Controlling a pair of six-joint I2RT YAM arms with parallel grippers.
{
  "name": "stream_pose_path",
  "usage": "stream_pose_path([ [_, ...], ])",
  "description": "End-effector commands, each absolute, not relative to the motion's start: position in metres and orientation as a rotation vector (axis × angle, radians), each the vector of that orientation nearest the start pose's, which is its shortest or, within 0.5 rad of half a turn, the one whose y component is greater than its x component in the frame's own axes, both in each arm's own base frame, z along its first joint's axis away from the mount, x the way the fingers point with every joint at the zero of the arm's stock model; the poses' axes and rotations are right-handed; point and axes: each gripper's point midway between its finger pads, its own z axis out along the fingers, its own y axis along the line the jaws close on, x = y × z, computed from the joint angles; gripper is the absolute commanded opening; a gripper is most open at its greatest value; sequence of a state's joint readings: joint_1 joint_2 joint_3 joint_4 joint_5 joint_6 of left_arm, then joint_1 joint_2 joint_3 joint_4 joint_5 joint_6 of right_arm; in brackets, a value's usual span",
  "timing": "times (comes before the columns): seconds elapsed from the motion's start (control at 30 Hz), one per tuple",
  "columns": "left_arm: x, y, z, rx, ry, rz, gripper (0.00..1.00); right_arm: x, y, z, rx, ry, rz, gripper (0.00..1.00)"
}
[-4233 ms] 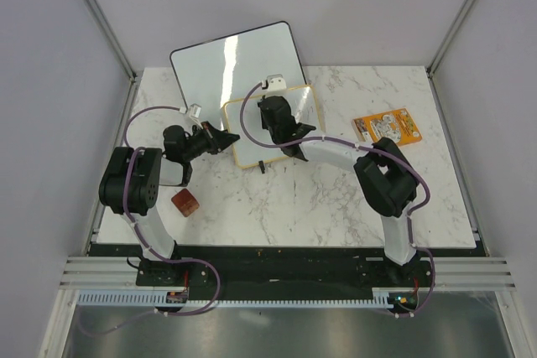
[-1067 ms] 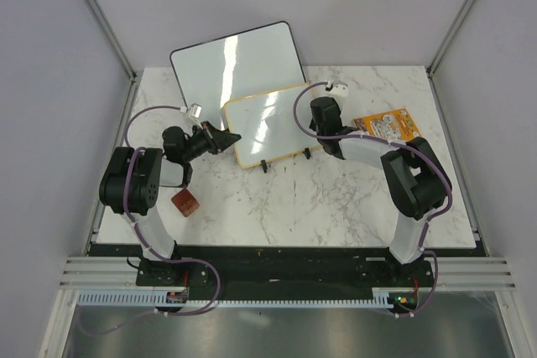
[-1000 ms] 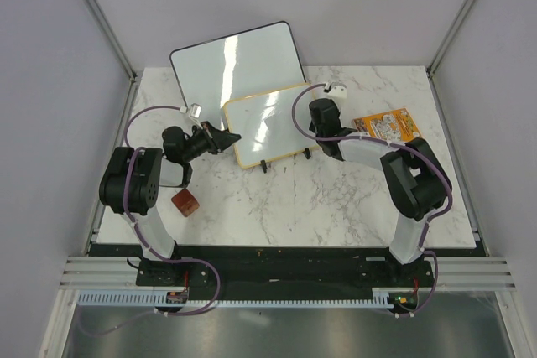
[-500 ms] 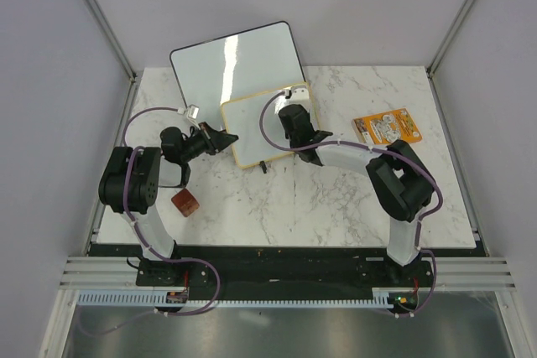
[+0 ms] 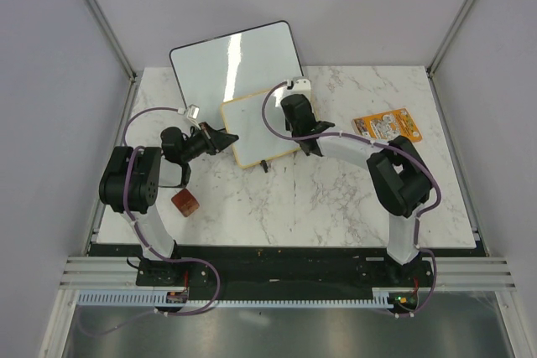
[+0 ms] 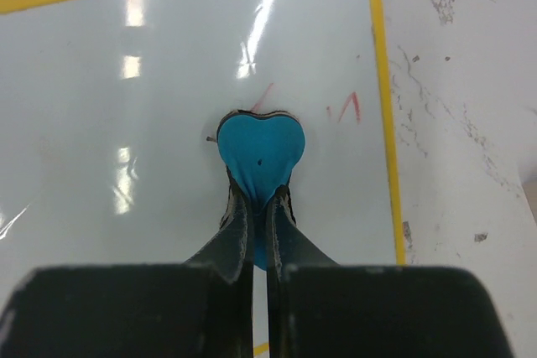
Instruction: Erase the whiteboard
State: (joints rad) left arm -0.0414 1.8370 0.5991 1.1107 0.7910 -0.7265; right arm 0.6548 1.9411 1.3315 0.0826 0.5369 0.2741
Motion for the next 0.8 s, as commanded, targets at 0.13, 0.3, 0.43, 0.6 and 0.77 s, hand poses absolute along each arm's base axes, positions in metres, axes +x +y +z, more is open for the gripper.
stream_pose_path([
  [0.13,0.394,-0.157,0.091,0.060,1.826,-1.153,0.02,0.483,0.194,0.091,0.075,2.095,-0.060,0.00],
  [0.3,0.394,-0.156,0.090,0.057,1.828,-1.153,0.02,0.475,0.198,0.082,0.052,2.129,-0.014,0.00],
  [0.43,0.394,-0.157,0.090,0.058,1.828,-1.156,0.02,0.464,0.229,0.087,-0.050,2.105,0.018,0.00],
  [0.6,0.394,-0.156,0.091,0.060,1.825,-1.154,0.02,0.459,0.272,0.104,-0.167,2.055,0.062,0.00],
  [0.77,0.393,-0.157,0.091,0.061,1.826,-1.157,0.02,0.450,0.327,0.125,-0.274,2.012,0.220,0.00],
])
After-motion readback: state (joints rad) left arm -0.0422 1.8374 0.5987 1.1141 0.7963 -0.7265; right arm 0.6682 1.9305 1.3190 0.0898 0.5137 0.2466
